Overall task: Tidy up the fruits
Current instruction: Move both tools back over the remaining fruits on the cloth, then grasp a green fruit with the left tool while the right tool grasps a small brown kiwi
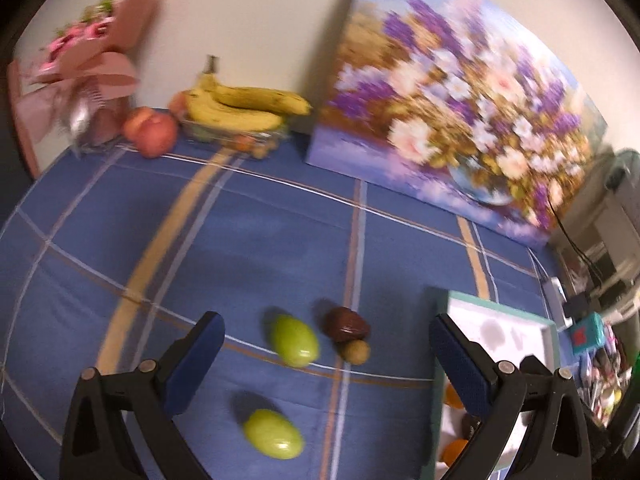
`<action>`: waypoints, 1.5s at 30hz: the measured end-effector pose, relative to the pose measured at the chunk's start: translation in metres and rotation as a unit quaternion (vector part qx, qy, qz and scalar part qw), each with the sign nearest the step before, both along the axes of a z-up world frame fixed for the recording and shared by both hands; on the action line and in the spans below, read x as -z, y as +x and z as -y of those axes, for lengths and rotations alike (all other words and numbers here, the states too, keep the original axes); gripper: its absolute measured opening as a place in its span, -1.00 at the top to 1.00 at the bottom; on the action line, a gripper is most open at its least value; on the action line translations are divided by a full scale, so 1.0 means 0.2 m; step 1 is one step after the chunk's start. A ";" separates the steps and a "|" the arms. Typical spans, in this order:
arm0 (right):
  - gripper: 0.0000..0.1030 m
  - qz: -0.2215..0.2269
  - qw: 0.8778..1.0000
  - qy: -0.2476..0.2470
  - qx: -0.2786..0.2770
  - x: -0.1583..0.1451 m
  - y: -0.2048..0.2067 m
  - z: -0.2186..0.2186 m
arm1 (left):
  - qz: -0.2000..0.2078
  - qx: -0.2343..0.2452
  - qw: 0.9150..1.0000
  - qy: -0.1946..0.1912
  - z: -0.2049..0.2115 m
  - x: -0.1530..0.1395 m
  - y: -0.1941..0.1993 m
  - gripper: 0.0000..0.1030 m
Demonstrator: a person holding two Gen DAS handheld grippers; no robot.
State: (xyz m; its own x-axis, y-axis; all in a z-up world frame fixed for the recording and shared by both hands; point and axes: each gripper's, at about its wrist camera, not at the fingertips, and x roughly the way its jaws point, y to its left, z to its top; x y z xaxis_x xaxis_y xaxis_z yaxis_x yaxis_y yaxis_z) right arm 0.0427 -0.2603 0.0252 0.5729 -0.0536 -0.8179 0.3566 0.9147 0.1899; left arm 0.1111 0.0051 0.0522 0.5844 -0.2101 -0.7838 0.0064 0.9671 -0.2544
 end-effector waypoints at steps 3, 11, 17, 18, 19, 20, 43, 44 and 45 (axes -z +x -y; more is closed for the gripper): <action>-0.87 0.006 1.000 0.019 -0.019 -0.02 0.01 -0.07 | 0.002 -0.019 1.000 -0.013 -0.09 -0.02 -0.02 -1.00; -0.87 0.009 0.998 0.050 -0.043 -0.03 0.02 -0.21 | -0.033 -0.033 0.999 0.004 -0.18 0.08 -0.08 -0.98; -0.87 0.002 0.996 0.072 -0.061 0.02 0.03 -0.28 | -0.109 -0.010 0.994 0.012 -0.13 0.28 -0.09 -0.71; -0.87 0.002 0.995 0.077 -0.061 0.03 0.04 -0.28 | -0.123 -0.005 0.992 0.014 -0.12 0.32 -0.09 -0.62; -0.87 0.002 0.994 0.086 -0.062 0.05 0.05 -0.29 | -0.136 -0.001 0.991 0.015 -0.10 0.36 -0.09 -0.61; -0.87 0.001 0.994 0.090 -0.062 0.06 0.05 -0.29 | -0.148 0.004 0.989 0.014 -0.09 0.39 -0.09 -0.61; -0.84 -0.015 0.990 0.118 -0.073 0.19 0.18 -0.32 | -0.168 -0.001 0.985 -0.033 -0.05 0.46 -0.10 0.05; -0.74 -0.015 0.990 0.113 -0.079 0.20 0.19 -0.34 | -0.161 -0.012 0.986 -0.037 -0.07 0.45 -0.09 0.05; -0.56 -0.015 0.990 0.109 -0.084 0.20 0.20 -0.35 | -0.154 -0.024 0.987 -0.041 -0.10 0.43 -0.08 0.05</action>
